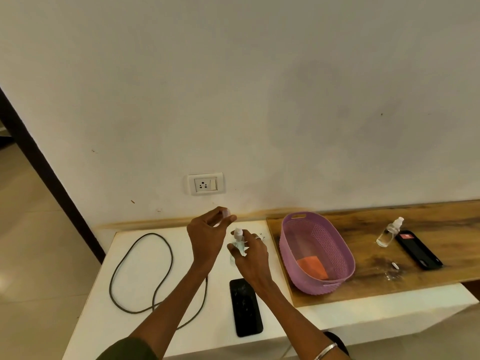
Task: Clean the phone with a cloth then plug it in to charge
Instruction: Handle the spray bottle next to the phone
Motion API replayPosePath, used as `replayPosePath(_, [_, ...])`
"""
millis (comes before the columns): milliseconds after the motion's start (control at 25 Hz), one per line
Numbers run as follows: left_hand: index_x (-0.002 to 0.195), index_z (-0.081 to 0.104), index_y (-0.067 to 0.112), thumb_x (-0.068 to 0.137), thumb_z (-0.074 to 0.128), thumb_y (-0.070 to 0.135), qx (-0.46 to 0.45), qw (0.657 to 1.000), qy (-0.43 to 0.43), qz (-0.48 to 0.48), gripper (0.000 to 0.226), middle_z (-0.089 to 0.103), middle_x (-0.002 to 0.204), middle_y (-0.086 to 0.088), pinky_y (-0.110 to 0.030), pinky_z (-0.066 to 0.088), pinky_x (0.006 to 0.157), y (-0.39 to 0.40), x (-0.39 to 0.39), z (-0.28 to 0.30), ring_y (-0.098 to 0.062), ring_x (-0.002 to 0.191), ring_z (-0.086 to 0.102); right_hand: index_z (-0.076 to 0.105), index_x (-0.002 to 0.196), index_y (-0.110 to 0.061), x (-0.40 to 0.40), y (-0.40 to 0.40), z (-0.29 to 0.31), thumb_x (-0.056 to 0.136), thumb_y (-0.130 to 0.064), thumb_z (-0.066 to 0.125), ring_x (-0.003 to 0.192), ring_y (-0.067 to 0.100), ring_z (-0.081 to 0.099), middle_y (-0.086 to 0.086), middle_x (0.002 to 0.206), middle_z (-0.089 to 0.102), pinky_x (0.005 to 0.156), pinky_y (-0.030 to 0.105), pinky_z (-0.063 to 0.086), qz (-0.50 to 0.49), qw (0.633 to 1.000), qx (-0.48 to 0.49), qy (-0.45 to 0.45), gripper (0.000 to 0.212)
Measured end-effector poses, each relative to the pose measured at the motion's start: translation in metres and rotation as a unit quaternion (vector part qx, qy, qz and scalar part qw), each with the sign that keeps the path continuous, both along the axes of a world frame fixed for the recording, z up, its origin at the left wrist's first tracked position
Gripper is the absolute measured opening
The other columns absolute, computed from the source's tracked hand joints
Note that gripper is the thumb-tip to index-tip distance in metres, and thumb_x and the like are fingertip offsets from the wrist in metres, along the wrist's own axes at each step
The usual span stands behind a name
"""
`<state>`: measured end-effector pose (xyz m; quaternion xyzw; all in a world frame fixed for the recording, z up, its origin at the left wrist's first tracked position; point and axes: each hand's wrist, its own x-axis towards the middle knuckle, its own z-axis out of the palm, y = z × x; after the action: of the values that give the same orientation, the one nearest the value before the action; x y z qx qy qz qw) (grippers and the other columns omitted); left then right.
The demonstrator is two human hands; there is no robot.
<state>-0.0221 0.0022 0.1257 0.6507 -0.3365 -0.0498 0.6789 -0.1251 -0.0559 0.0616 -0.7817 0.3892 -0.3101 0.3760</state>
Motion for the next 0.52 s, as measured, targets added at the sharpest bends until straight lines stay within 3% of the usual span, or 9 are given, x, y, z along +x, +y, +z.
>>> replayPosePath(160, [0.084,0.077,0.018,0.069,0.089,0.020,0.068,0.996,-0.020,0.046,0.019,0.075,0.082,0.010,-0.011,0.052,0.071,-0.004,0.015,-0.020,-0.004,0.072,0.071,0.052,0.123,-0.029,-0.017,-0.009,-0.003,0.091,-0.037,0.061,0.099,0.008,0.054,-0.010,0.108,0.056,0.087,0.023,0.046,-0.007,1.000,0.004,-0.018,0.034])
replayPosePath(240, [0.087,0.077,0.022,0.068,0.089,0.024,0.110,0.993,0.004,0.050,0.022,0.074,0.087,0.011,-0.016,0.053,0.069,-0.008,0.018,-0.035,-0.008,0.072,0.069,0.050,0.127,-0.028,-0.025,-0.015,-0.004,0.093,-0.034,0.058,0.102,0.009,0.053,-0.006,0.114,0.056,0.087,0.019,0.045,-0.012,1.000,0.009,-0.014,0.035])
replayPosePath(400, [0.087,0.077,0.030,0.071,0.087,0.027,0.199,0.978,0.040,0.055,0.018,0.074,0.088,0.011,-0.030,0.052,0.075,-0.018,0.022,-0.076,-0.014,0.079,0.065,0.051,0.127,-0.028,-0.035,-0.031,-0.009,0.093,-0.030,0.059,0.105,0.009,0.055,-0.004,0.117,0.059,0.091,0.027,0.050,-0.011,1.000,0.016,-0.020,0.035])
replayPosePath(520, [0.091,0.078,0.028,0.073,0.086,0.028,0.295,0.954,0.001,0.062,0.020,0.072,0.085,0.004,-0.038,0.051,0.081,-0.022,0.024,-0.123,-0.019,0.087,0.064,0.044,0.125,-0.046,-0.043,-0.043,-0.033,0.093,-0.030,0.059,0.109,-0.006,0.051,-0.025,0.121,0.054,0.096,0.020,0.042,-0.005,0.999,0.050,-0.012,0.039])
